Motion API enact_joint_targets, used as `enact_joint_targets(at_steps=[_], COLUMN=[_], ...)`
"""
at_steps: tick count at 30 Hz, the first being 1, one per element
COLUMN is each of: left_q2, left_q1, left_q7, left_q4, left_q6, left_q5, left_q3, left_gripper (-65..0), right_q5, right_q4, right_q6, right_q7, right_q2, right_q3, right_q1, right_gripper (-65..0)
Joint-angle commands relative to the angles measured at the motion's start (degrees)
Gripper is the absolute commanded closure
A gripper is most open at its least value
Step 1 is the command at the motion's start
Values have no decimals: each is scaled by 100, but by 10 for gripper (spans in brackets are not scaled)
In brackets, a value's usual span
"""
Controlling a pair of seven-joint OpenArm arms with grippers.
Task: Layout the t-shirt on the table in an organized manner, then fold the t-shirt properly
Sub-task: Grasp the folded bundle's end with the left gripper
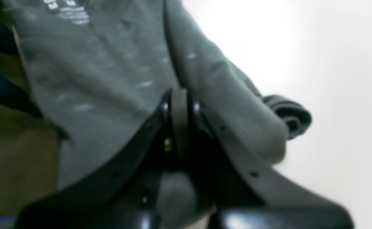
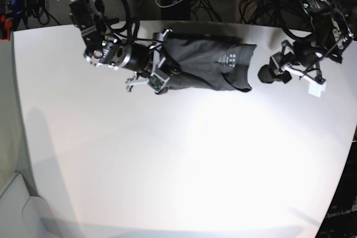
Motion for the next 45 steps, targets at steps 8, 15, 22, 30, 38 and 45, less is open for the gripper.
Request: enact_joint_targets(at_steps=[8, 15, 22, 30, 38, 45], left_q2=[-100, -91, -135, -126, -126, -152], left_q1=[-175, -255, -255, -369, -351, -571], left_q7=[4, 4, -603, -1007, -972, -989], left_q4=[-45, -388, -643, -1311, -1355, -2084], left_q6=[11, 2, 11, 46, 46, 28], left_q5=[-355, 375, 445, 445, 454, 454], left_q3=[540, 549, 1507, 2254, 2685, 2949], left_gripper=[-428, -428, -428, -428, -415, -62], right_q5=[41, 41, 41, 41, 32, 32], right_q4=[34, 43, 43, 51, 34, 34], right_q6=[19, 19, 19, 19, 19, 19], right_q7=[38, 21, 12, 3, 3, 12], right_q2=[-67, -76, -76, -76, -76, -76], right_q3=[-8, -8, -8, -8, 0, 9], right_q1=[67, 67, 67, 67, 76, 76], right_gripper=[-4, -4, -4, -4, -4, -4])
